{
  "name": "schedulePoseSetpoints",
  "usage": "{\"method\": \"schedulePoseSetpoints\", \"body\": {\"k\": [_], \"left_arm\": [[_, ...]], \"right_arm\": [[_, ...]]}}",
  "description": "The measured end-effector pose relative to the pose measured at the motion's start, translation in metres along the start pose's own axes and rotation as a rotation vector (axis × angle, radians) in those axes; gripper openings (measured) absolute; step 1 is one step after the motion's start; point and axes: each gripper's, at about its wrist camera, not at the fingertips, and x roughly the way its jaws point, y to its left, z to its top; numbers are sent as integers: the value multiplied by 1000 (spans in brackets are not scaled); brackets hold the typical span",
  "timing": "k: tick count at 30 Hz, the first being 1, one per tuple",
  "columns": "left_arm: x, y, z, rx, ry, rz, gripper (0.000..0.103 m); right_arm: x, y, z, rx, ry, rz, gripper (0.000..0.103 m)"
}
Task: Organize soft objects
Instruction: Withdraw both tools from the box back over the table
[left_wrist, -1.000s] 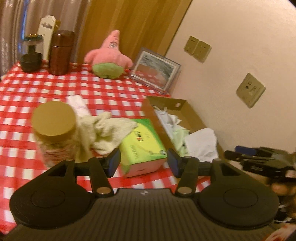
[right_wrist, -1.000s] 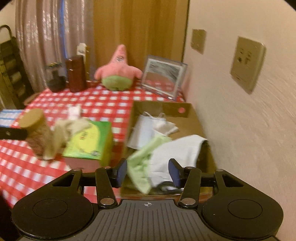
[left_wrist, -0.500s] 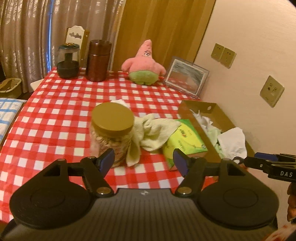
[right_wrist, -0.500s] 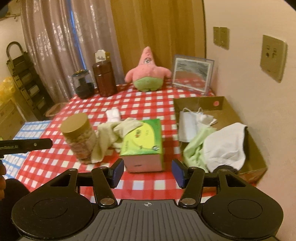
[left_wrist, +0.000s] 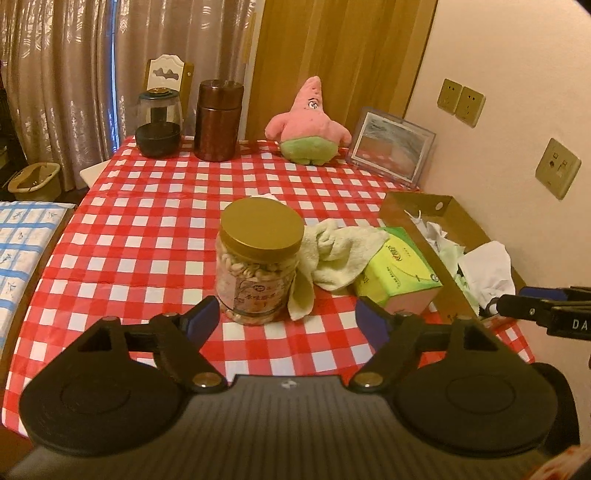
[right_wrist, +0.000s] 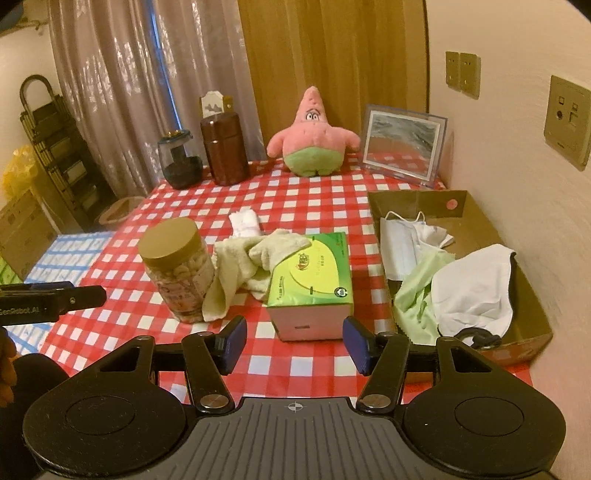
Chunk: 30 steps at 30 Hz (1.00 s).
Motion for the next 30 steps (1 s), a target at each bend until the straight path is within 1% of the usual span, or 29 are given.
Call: {"method": "schedulePoseSetpoints", "body": {"k": [2, 5, 10, 14, 30], "left_arm": [[0, 0, 0, 18, 15, 2, 81], [-2, -1, 0, 41, 10, 16, 84], [-3, 0, 0, 64, 8, 26, 85], [-3, 4, 0, 49, 15, 7, 86], [3, 5, -3, 49, 39, 2, 86]], "right_arm": [[0, 2, 2, -12, -4, -1, 58], [1, 2, 5, 5, -10, -2, 58], [5, 6, 4, -8, -4, 9, 58], [8, 6, 1, 3, 6, 6, 58], [17, 6, -3, 18, 25, 4, 58]]}}
